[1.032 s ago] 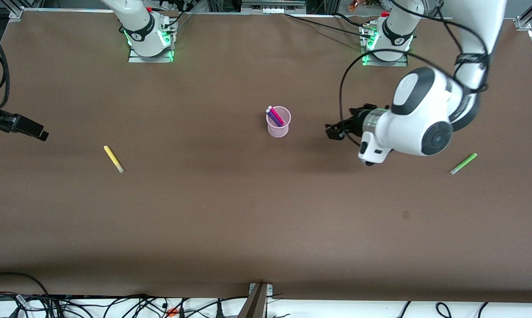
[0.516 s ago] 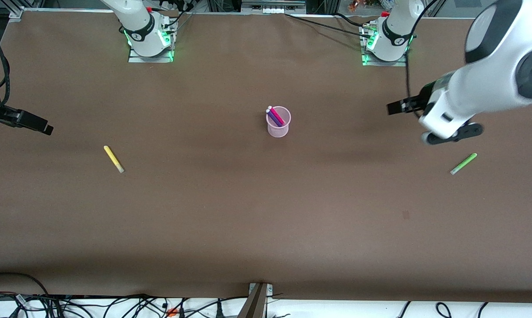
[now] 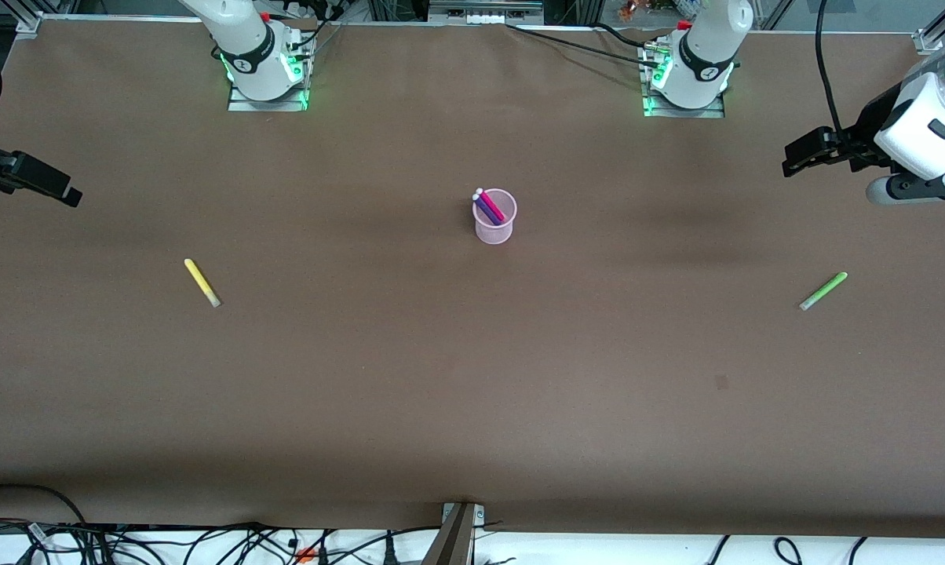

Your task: Organize pens into pink holder with both arms

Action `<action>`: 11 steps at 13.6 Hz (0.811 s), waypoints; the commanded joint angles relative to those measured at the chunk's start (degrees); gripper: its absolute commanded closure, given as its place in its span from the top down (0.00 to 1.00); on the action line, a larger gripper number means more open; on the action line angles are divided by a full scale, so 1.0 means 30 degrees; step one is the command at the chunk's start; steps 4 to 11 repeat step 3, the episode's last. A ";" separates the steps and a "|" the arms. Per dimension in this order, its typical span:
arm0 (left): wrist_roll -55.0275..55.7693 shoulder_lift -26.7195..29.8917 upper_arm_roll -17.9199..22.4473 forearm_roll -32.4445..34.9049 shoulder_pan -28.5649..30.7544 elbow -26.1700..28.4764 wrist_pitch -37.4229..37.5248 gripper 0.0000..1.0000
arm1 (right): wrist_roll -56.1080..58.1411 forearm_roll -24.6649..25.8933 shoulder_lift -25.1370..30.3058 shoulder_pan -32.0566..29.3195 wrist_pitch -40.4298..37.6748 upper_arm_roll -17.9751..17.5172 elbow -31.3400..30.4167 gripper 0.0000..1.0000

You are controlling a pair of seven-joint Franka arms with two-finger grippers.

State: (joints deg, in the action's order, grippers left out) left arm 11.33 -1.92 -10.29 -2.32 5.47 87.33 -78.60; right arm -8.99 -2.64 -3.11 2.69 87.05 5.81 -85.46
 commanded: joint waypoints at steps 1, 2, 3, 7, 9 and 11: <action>-0.0376 0.0463 -0.0085 -0.0104 0.0228 0.0540 -0.0372 1.00 | 0.0009 -0.0203 0.0686 -0.0076 0.0574 -0.0295 -0.1130 1.00; -0.0406 0.0463 -0.0085 -0.0104 0.0286 0.0540 -0.0372 1.00 | 0.0038 -0.0174 0.0686 -0.0076 0.0777 -0.0296 -0.1247 1.00; -0.0407 0.0463 -0.0085 -0.0104 0.0287 0.0540 -0.0401 1.00 | 0.0067 -0.0203 0.0715 -0.0076 0.0866 -0.0296 -0.1452 1.00; -0.0407 0.0463 -0.0085 -0.0104 0.0287 0.0540 -0.0401 1.00 | 0.0067 -0.0203 0.0715 -0.0076 0.0866 -0.0296 -0.1452 1.00; -0.0407 0.0463 -0.0085 -0.0104 0.0287 0.0540 -0.0401 1.00 | 0.0067 -0.0203 0.0715 -0.0076 0.0866 -0.0296 -0.1452 1.00; -0.0407 0.0463 -0.0085 -0.0104 0.0287 0.0540 -0.0401 1.00 | 0.0067 -0.0203 0.0715 -0.0076 0.0866 -0.0296 -0.1452 1.00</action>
